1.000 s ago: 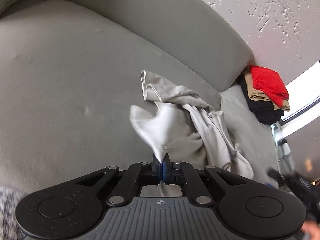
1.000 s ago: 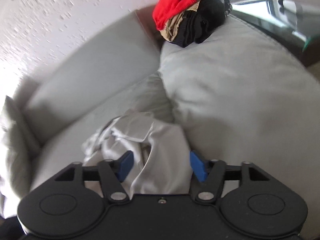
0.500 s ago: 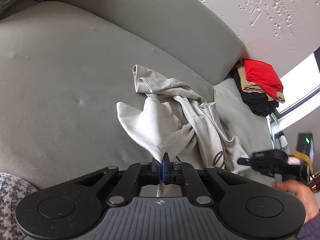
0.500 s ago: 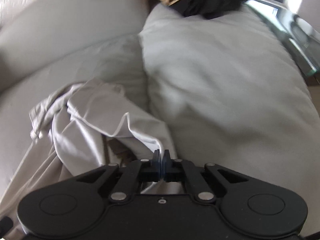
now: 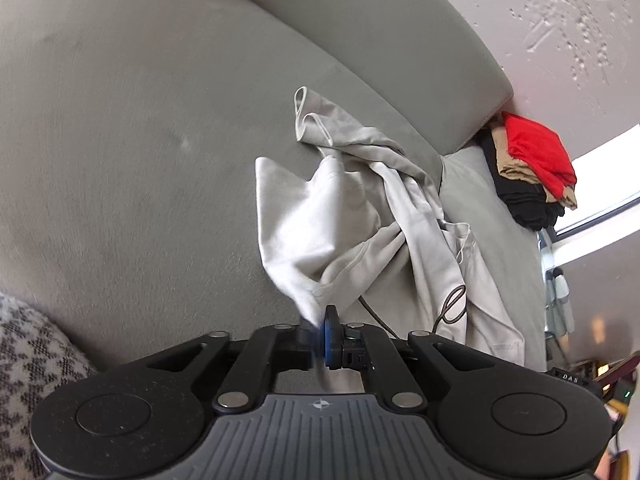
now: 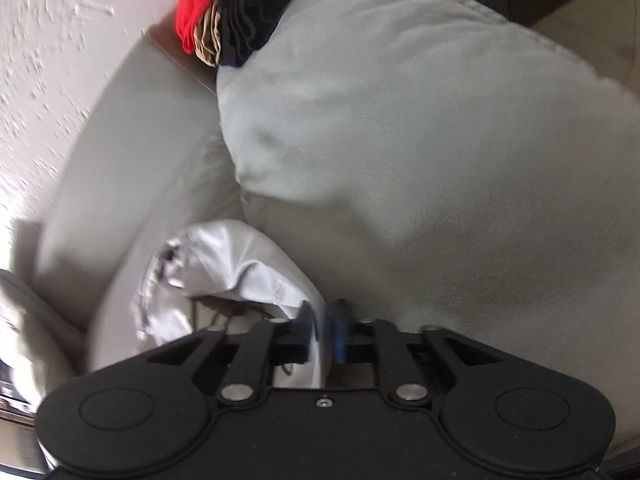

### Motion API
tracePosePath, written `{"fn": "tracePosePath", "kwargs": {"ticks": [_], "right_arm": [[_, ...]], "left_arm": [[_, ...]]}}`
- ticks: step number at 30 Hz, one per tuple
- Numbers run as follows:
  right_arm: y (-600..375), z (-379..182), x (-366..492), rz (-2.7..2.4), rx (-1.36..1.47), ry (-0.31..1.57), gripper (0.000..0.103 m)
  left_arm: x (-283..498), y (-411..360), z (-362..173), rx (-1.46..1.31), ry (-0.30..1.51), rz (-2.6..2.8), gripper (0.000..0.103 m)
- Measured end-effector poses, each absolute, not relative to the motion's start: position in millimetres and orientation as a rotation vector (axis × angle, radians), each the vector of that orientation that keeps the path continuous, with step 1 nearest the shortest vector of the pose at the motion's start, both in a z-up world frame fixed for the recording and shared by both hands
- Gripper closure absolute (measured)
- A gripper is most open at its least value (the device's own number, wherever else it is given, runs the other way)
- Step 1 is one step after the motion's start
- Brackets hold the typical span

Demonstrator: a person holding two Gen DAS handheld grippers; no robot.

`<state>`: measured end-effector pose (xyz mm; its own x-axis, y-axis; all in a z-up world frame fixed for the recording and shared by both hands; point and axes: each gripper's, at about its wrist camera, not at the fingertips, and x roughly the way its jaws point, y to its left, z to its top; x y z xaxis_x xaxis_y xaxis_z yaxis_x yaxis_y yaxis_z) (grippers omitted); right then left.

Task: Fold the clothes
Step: 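Close the left tool on a t-shirt corner while the right tool holds another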

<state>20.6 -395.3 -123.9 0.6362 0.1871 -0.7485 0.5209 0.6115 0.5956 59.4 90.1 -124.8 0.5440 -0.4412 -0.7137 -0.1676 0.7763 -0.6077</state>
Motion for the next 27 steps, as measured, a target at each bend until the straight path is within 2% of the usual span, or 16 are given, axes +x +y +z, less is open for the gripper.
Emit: {"fn": "tracePosePath", "kwargs": {"ticks": [1, 7, 13, 14, 16, 18, 20, 23, 25, 27], "right_arm": [[-396.8, -125.4, 20.0, -0.204, 0.935, 0.875, 0.076], [-393.2, -121.0, 27.7, -0.150, 0.873, 0.861, 0.064], [-394.2, -120.9, 36.4, -0.137, 0.842, 0.854, 0.064], [-395.3, -122.6, 36.9, -0.140, 0.844, 0.851, 0.065], [-392.8, -123.1, 40.0, -0.164, 0.792, 0.872, 0.085], [-387.8, -123.1, 42.9, -0.182, 0.713, 0.900, 0.095], [-378.8, -120.0, 44.7, -0.187, 0.614, 0.923, 0.100], [-360.3, -111.5, 45.4, -0.215, 0.480, 0.957, 0.101], [-356.1, -106.3, 42.7, -0.214, 0.510, 0.967, 0.101], [-363.9, -105.0, 35.7, -0.168, 0.730, 0.957, 0.101]], "left_arm": [[60.4, 90.9, -127.4, -0.701, 1.008, -0.184, 0.096], [63.9, 88.2, -140.5, -0.734, 1.043, -0.233, 0.084], [75.3, 79.5, -150.4, -0.744, 1.055, -0.274, 0.084], [76.8, 79.4, -151.3, -0.749, 1.054, -0.277, 0.089], [78.5, 77.4, -150.2, -0.730, 1.054, -0.274, 0.101], [77.7, 76.3, -147.5, -0.713, 1.051, -0.266, 0.103], [75.4, 75.9, -143.9, -0.696, 1.045, -0.256, 0.103], [71.6, 77.5, -135.0, -0.679, 1.030, -0.239, 0.103], [69.4, 77.9, -124.3, -0.670, 1.007, -0.248, 0.103], [68.2, 76.0, -109.1, -0.651, 0.986, -0.270, 0.103]]}}
